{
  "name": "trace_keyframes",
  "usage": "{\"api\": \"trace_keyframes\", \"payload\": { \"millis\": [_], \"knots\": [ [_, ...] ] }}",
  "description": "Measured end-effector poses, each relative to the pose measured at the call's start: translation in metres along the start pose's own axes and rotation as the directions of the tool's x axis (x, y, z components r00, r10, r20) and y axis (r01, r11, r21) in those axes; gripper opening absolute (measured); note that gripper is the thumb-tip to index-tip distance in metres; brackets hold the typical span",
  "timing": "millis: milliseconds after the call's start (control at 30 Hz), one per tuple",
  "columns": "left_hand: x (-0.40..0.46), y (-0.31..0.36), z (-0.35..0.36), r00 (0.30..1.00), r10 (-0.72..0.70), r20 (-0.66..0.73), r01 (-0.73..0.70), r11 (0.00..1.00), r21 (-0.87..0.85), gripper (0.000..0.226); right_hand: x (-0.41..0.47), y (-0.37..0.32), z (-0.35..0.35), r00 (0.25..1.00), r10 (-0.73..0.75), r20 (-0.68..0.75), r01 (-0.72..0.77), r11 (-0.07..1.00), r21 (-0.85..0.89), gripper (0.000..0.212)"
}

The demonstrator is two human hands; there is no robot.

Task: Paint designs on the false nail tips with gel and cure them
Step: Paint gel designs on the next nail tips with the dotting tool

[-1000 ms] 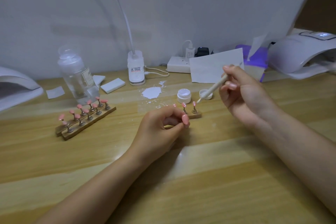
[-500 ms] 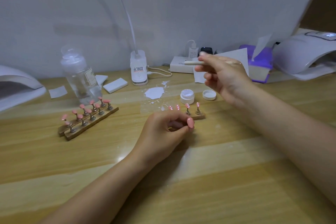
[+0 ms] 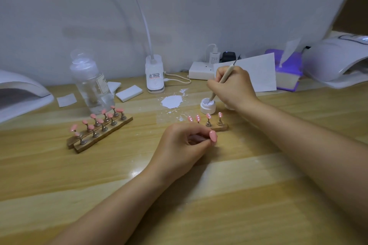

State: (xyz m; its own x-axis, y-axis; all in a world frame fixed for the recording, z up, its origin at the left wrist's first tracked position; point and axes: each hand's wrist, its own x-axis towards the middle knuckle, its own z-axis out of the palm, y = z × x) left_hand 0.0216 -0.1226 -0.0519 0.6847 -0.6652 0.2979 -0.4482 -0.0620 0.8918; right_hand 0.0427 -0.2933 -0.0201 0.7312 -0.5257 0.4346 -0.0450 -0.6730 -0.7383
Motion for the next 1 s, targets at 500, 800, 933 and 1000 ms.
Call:
{"api": "trace_keyframes", "payload": {
  "millis": [500, 800, 933, 1000],
  "knots": [
    [0.000, -0.002, -0.001, 1.000, 0.002, -0.003, -0.001, 1.000, 0.026, 0.027, -0.011, -0.009, -0.020, 0.999, 0.030, -0.021, -0.025, 0.976, 0.216, 0.030],
    [0.001, -0.003, -0.001, 1.000, 0.019, 0.013, -0.020, 0.997, 0.077, 0.018, -0.090, -0.015, -0.018, 0.980, 0.193, 0.056, -0.179, 0.713, 0.678, 0.038],
    [0.000, -0.003, -0.001, 1.000, 0.025, 0.007, -0.025, 0.996, 0.084, 0.015, -0.095, -0.016, -0.015, 0.988, 0.115, 0.101, -0.152, 0.695, 0.702, 0.033],
    [0.001, -0.003, -0.001, 1.000, 0.030, 0.003, -0.030, 0.995, 0.090, 0.015, -0.095, -0.016, -0.015, 0.989, 0.083, 0.126, -0.149, 0.659, 0.737, 0.033]
  ]
}}
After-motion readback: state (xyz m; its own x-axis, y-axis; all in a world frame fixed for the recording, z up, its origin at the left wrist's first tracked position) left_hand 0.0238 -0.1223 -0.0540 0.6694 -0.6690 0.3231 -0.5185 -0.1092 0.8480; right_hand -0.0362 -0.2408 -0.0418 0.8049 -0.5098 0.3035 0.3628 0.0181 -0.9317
